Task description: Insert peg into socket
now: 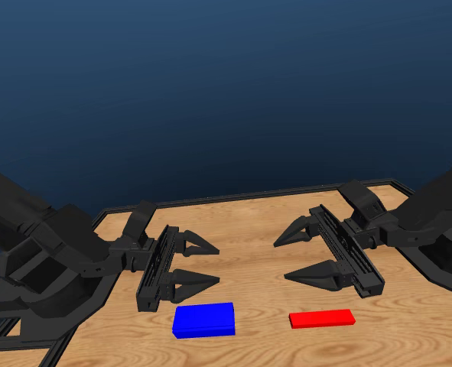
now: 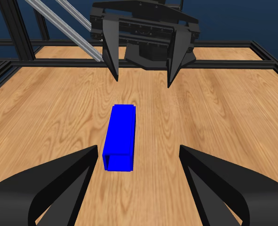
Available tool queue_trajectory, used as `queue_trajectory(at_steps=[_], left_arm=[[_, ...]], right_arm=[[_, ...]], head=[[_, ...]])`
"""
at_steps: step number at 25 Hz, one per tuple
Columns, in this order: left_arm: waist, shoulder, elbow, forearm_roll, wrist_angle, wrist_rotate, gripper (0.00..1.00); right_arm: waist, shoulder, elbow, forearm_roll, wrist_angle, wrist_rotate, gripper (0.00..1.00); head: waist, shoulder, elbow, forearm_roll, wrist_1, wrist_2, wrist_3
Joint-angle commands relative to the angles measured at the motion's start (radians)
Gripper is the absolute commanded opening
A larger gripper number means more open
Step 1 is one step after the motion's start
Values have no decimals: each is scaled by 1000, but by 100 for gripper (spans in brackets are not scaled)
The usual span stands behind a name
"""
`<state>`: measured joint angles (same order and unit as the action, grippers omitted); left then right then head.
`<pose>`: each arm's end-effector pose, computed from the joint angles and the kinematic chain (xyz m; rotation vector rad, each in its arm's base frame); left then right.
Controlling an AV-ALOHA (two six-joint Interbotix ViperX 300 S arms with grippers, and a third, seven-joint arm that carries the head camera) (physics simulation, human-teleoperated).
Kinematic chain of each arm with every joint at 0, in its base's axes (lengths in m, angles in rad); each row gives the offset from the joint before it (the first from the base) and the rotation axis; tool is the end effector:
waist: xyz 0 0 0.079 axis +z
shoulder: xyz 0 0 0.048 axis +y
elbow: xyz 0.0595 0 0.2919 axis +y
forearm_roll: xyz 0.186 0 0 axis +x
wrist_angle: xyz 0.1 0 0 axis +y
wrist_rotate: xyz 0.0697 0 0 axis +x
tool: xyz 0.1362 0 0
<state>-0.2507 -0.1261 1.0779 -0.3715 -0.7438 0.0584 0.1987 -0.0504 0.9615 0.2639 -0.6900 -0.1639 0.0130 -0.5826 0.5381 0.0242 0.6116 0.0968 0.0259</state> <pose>0.3826 -0.0457 0.1431 -0.1598 0.2346 0.0236 0.4158 0.0489 0.1476 -0.0020 0.2350 0.0269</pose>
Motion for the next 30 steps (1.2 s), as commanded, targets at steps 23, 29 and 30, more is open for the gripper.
queue_trajectory(at_steps=[23, 29, 30], left_arm=[[-173, 344, 36, -97, 84, -220, 0], [-185, 385, 21, -112, 69, -227, 0], [-192, 392, 9, -112, 73, -225, 0]], right_arm=[[37, 173, 9, 24, -70, 220, 100], [71, 183, 72, 76, -55, 294, 100], [82, 188, 78, 73, -52, 297, 100]], head=[[45, 113, 6, 16, 19, 47, -56], [42, 118, 5, 14, 16, 45, -73], [41, 118, 5, 14, 16, 43, -76]])
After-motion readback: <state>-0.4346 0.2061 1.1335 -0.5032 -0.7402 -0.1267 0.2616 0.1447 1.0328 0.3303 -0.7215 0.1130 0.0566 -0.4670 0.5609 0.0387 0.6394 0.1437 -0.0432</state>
